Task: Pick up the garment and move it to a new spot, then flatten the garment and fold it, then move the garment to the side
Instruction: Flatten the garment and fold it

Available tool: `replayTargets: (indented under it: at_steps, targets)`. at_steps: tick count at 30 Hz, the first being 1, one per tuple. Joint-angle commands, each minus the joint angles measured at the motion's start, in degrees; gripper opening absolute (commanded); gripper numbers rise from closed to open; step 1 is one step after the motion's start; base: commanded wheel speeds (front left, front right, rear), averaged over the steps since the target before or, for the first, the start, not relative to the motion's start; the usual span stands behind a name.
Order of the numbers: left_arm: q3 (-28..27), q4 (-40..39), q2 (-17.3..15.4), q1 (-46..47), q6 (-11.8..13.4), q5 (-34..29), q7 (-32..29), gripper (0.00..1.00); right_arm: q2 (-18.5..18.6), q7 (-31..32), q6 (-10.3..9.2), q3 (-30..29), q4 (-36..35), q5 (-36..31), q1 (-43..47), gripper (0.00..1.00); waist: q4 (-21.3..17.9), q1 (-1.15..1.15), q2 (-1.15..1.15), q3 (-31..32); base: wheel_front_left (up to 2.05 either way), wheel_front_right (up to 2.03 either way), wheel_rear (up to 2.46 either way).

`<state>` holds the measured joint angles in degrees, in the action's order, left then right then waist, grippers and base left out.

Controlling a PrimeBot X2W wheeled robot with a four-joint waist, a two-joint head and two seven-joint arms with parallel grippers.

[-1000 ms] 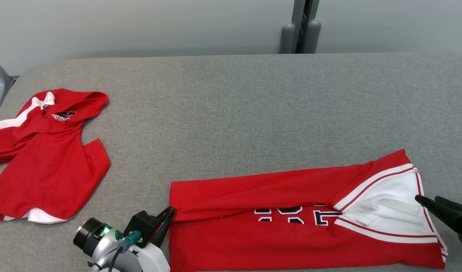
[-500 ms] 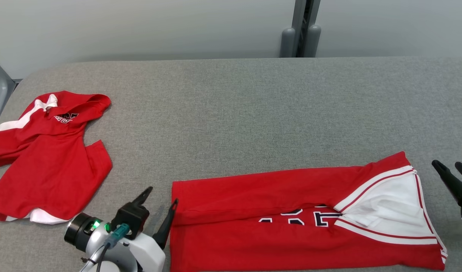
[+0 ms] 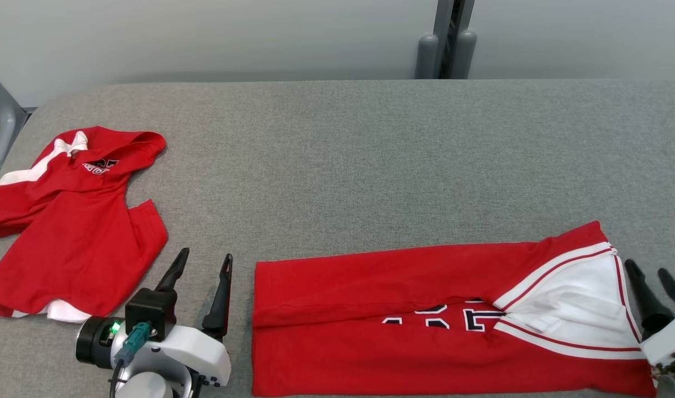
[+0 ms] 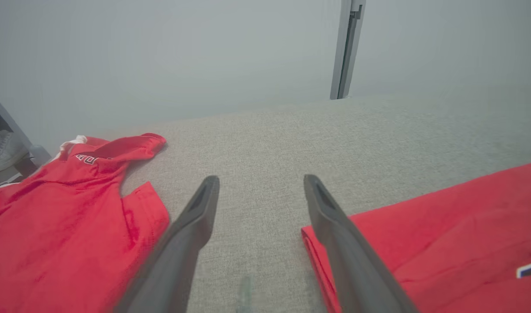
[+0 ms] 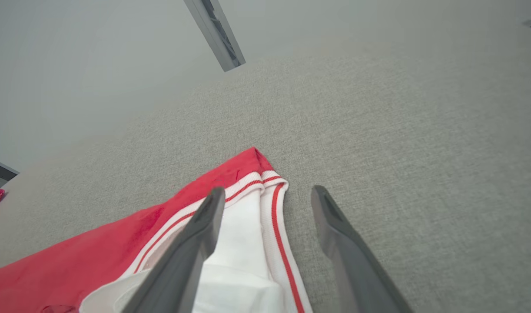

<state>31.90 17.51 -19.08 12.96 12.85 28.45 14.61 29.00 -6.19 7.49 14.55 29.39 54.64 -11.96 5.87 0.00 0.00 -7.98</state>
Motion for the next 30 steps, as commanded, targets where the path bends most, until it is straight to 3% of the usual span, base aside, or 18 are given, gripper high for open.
replayTargets:
  at_steps: [1, 9, 22, 23, 25, 26, 30]
  targets:
    - [-0.8, -0.1, -0.1, -0.8, 0.3, 0.3, 0.3, 1.00, -0.7, -0.7, 0.00, -0.1, 0.9, -0.1, 0.6, 1.00, 0.1, 0.00, 0.00, -0.1, 0.00, 0.00, 0.00]
    - [-2.3, -0.8, 0.8, -1.1, -0.5, -2.3, 0.6, 1.00, -3.8, -1.7, 0.00, 1.8, 7.6, 1.6, -1.0, 1.00, 0.7, 0.00, 0.00, -0.5, 0.00, 0.00, 0.00]
    - [-5.3, -0.7, 2.2, -1.1, -2.1, -4.6, 0.5, 1.00, -4.6, 0.6, 0.01, 9.1, 12.0, 4.6, -3.3, 1.00, 1.2, 0.00, 0.00, -1.4, 0.00, 0.00, 0.00]
    - [-5.5, -0.6, 2.3, -1.3, -2.2, -4.8, 0.5, 1.00, -4.5, 0.7, 0.01, 9.8, 11.6, 4.9, -3.2, 0.58, 1.2, 0.00, 0.00, -1.4, 0.00, 0.00, 0.00]
    - [-5.8, -0.5, 2.6, -1.4, -2.3, -5.0, 0.5, 1.00, -4.3, 1.1, 0.02, 11.1, 10.9, 5.6, -3.1, 0.08, 1.2, 0.00, 0.00, -1.3, 0.00, 0.00, 0.00]
    - [-6.0, -0.4, 2.7, -1.5, -2.4, -5.2, 0.5, 1.00, -4.0, 1.0, 0.06, 11.6, 10.7, 5.9, -3.0, 0.00, 1.2, 0.00, 0.00, -1.3, 0.00, 0.00, 0.00]
    - [-6.7, 0.0, 3.1, -1.6, -2.7, -5.9, 0.5, 1.00, -2.2, -0.3, 0.00, 12.2, 10.7, 7.0, -4.0, 0.00, 1.1, 0.00, 0.00, -1.4, 0.00, 0.00, 0.00]
